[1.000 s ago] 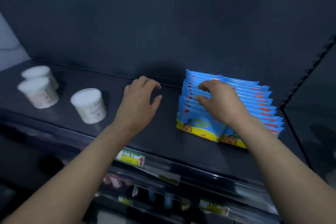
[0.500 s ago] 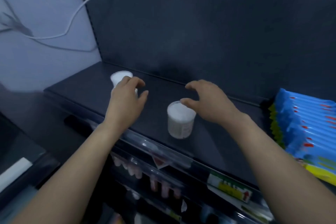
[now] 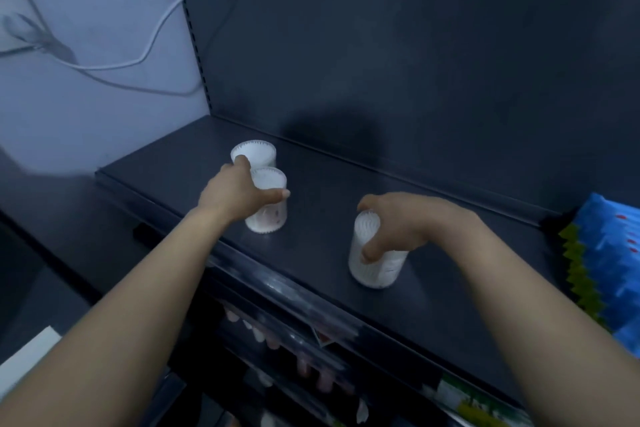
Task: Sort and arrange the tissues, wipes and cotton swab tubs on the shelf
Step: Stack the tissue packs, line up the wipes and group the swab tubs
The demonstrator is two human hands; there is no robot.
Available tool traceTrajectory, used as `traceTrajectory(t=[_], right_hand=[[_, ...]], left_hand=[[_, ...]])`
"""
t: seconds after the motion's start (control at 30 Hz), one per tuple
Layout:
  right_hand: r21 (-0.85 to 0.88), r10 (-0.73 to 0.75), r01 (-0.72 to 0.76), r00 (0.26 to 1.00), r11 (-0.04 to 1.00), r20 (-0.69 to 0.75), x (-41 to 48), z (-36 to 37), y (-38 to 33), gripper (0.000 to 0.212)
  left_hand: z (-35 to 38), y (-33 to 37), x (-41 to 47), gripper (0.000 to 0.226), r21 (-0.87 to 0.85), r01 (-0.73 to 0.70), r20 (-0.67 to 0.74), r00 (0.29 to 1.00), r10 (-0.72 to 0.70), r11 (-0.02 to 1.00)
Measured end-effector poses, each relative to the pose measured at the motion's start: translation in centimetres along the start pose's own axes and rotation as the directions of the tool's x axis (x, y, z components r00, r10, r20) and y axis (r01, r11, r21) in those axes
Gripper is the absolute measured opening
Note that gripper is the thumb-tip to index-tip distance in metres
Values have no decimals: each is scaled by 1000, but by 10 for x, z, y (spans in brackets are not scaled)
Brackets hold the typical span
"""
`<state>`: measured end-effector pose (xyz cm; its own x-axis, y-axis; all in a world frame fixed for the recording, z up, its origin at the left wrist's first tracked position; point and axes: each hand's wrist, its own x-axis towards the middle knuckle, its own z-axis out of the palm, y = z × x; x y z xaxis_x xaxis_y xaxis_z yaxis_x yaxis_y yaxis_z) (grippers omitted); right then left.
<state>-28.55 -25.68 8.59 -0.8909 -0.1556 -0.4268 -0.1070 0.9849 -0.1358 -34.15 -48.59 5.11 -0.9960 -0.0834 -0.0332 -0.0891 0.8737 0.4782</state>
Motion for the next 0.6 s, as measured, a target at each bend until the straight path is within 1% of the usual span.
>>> traceTrajectory(t=[0.07,0.13,0.2,0.27,0.37,0.43,0.5,0.6], right_hand=[[93,-2,5,999,996,-36,3,-4,7,73],[165,4,7,998,986,-68,6,-9,15,67],[249,17,9,995,969,-101,9,-14,23,61],[318,48,0,989,948,-143,8,-17,29,57],[393,126,-24,964,919,-236,1,-21,40,55],[424,189,-61,945,904,-268,-10,-23,50,56],[458,273,-116,916,882,-293,-28,-25,61,58],[514,406,-184,839,838,-362,-65,-24,75,59]], left_hand=[[2,3,2,86,-17,24,-3,1000,-24,1000],[5,7,2,86,1,48,-17,999,-48,999],[6,14,0,81,1,68,-44,997,-68,998],[5,24,-4,72,-40,58,-39,997,-60,998],[1,46,-9,55,-160,0,10,1000,1,987],[0,63,-11,59,-229,-63,28,997,71,971],[0,81,-15,66,-250,-150,43,985,165,957],[3,108,-25,67,-338,-255,106,946,306,906]])
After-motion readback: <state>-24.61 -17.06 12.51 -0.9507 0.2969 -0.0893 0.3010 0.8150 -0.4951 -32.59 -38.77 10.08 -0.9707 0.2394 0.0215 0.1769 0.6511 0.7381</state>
